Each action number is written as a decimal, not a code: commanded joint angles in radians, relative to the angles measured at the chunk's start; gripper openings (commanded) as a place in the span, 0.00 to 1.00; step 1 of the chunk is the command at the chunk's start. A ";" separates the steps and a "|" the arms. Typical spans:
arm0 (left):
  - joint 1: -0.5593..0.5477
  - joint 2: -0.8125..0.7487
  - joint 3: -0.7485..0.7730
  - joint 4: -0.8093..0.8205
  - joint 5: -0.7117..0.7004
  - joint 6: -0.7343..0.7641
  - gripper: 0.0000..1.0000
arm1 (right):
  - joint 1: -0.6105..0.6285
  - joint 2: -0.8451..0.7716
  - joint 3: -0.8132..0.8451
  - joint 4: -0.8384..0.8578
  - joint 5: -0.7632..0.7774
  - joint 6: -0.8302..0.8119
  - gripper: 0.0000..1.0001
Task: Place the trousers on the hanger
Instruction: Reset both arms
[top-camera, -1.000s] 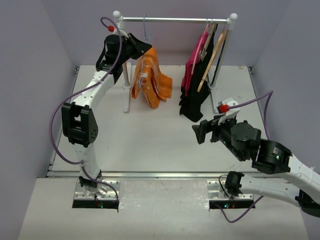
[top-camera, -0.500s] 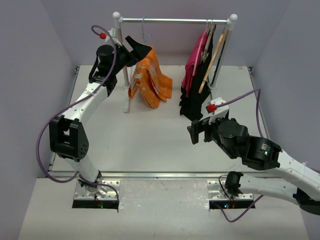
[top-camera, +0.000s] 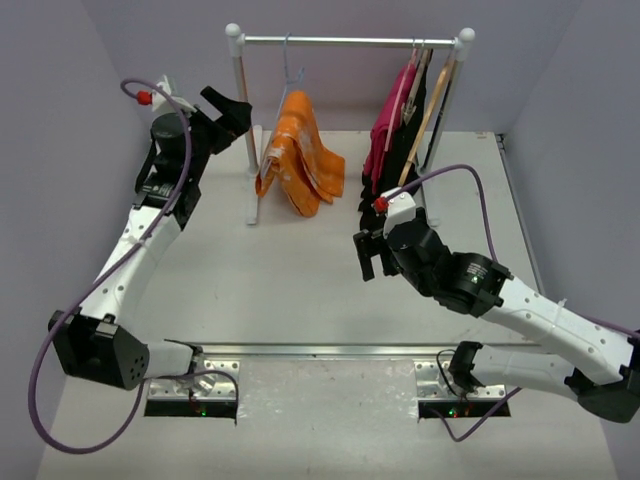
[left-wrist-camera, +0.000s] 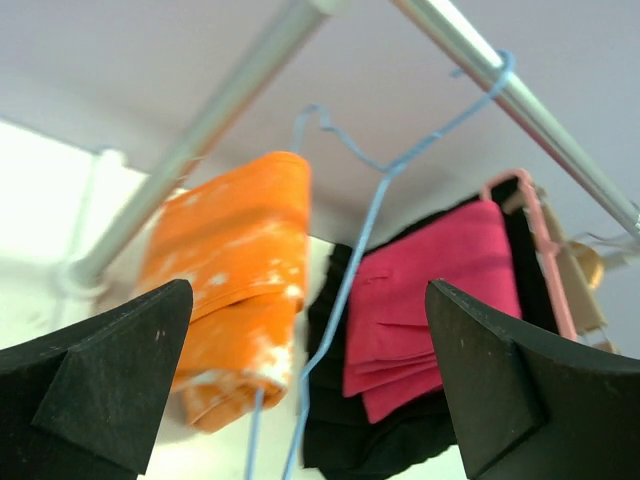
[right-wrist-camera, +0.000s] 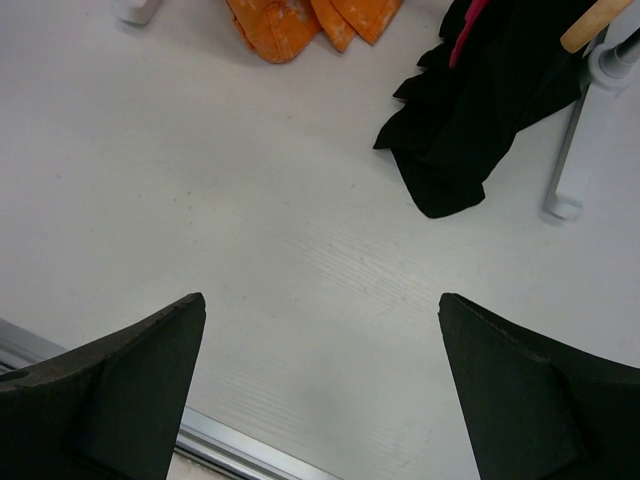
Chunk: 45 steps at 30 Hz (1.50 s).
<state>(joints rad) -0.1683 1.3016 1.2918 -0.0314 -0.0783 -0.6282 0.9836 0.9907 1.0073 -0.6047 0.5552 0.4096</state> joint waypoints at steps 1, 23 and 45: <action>0.011 -0.215 -0.070 -0.191 -0.152 0.014 1.00 | -0.006 -0.027 0.020 0.058 0.037 0.003 0.99; -0.007 -1.152 -0.613 -0.448 -0.230 0.449 1.00 | -0.008 -0.400 -0.228 -0.368 0.307 0.255 0.99; -0.007 -1.145 -0.629 -0.444 -0.263 0.420 1.00 | -0.006 -0.514 -0.275 -0.370 0.308 0.260 0.99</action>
<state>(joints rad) -0.1707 0.1616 0.6715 -0.5189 -0.3158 -0.2052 0.9821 0.4782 0.7185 -0.9812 0.8330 0.6357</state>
